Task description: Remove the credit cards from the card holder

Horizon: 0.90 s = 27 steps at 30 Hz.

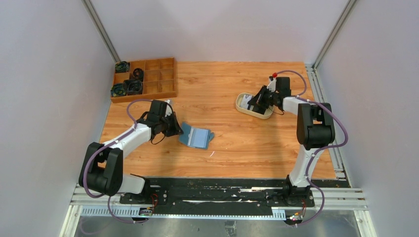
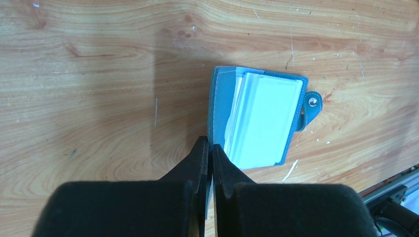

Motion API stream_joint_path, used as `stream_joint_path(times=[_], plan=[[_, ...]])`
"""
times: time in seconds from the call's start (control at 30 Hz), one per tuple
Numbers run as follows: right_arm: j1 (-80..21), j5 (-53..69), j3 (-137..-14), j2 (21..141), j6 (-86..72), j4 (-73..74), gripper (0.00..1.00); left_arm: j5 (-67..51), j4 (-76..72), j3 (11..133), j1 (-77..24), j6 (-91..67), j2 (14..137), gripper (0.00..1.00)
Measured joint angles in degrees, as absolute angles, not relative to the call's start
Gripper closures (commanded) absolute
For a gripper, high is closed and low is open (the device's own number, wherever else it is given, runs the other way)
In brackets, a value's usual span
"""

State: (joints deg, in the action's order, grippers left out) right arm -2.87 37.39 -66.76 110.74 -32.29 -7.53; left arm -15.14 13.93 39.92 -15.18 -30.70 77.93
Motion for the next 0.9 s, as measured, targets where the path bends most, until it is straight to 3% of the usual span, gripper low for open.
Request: stream_joint_path(times=[0.4,0.6,0.9], plan=[[-2.87,35.7,-66.78,110.59,-32.29,-3.95,0.97,-14.04,15.92,39.51,-15.2,-31.11,75.66,1.0],[-2.87,33.87,-68.12,110.41,-31.66,1.1,0.81,-13.45,16.49,39.31,-15.22,-31.27,75.09,1.0],[-2.9,30.76,-71.11,107.85,-28.36,8.32,0.5,-13.23,17.02,38.17,-15.57,-31.68,73.54,1.0]])
